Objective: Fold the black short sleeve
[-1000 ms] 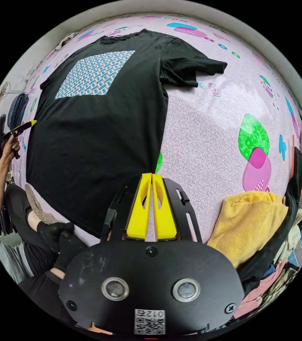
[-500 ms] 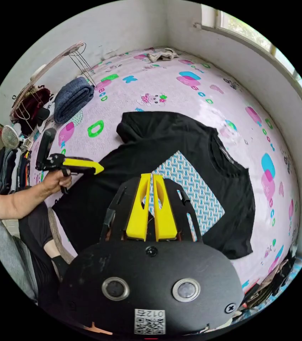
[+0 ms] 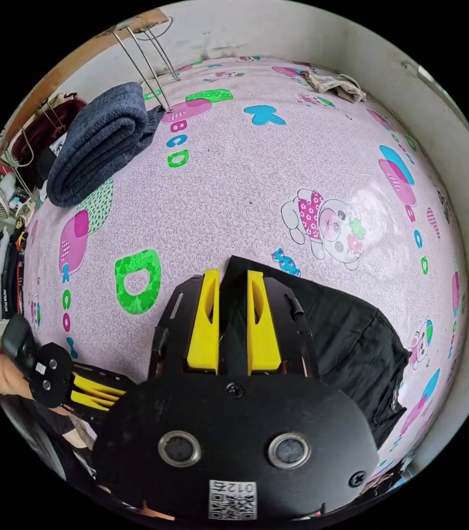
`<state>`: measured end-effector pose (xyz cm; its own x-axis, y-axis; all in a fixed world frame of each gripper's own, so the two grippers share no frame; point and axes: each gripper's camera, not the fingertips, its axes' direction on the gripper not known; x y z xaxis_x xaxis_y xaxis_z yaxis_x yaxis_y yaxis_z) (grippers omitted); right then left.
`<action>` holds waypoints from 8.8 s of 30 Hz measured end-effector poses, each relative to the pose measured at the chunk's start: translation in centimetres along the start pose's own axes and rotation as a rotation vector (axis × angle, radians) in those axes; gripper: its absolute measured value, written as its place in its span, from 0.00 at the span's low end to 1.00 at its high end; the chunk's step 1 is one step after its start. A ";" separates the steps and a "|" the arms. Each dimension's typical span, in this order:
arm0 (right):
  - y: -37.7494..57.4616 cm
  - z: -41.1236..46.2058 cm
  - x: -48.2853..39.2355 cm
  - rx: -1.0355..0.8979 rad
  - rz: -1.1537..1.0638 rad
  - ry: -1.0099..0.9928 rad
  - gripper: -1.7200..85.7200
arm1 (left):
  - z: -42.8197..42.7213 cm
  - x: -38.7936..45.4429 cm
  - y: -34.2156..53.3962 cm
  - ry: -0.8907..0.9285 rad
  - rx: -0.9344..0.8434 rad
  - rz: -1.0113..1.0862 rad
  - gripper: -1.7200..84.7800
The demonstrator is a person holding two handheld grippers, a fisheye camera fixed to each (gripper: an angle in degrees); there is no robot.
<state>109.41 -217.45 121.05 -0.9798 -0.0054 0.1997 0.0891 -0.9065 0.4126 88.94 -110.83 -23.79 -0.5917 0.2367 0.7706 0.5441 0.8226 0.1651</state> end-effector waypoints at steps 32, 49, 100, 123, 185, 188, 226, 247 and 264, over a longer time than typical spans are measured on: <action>11.5 -27.3 8.1 0.518 0.278 -0.682 0.01 | -3.1 -1.2 -4.5 0.084 0.167 0.048 0.20; 14.6 -41.3 4.2 0.563 0.391 -0.648 0.01 | 2.2 6.0 -2.4 0.215 0.277 0.096 0.04; 37.6 -57.0 -4.5 0.582 1.097 -0.529 0.08 | 23.8 36.7 11.7 -0.397 -0.211 0.539 0.06; 37.7 -58.2 -9.4 0.378 1.067 -0.642 0.08 | 20.1 23.5 18.2 -0.667 -0.691 0.342 0.03; 65.5 -53.1 -1.7 -0.006 0.744 -0.928 0.09 | 17.5 14.6 17.2 -0.171 -0.813 0.186 0.06; 67.4 -51.8 -1.8 -0.071 0.755 -0.986 0.09 | 18.9 14.6 17.6 -0.189 -0.828 0.198 0.06; 72.1 -57.7 -1.2 -0.189 0.657 -0.719 0.01 | 28.7 22.5 16.5 -0.319 -0.653 0.512 0.03; 65.1 -63.4 -3.6 -0.094 0.688 -0.653 0.01 | 42.3 25.8 12.4 -0.436 -0.658 0.559 0.03; 74.7 -66.2 5.5 0.731 1.563 -0.673 0.07 | 60.9 37.7 -2.0 -0.159 -0.655 0.585 0.03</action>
<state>98.81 -313.11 94.13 0.2714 -0.2415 0.9317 0.9620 0.0991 -0.2546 29.36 -72.03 -32.57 -0.1612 0.6349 0.7556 0.9869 0.0983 0.1280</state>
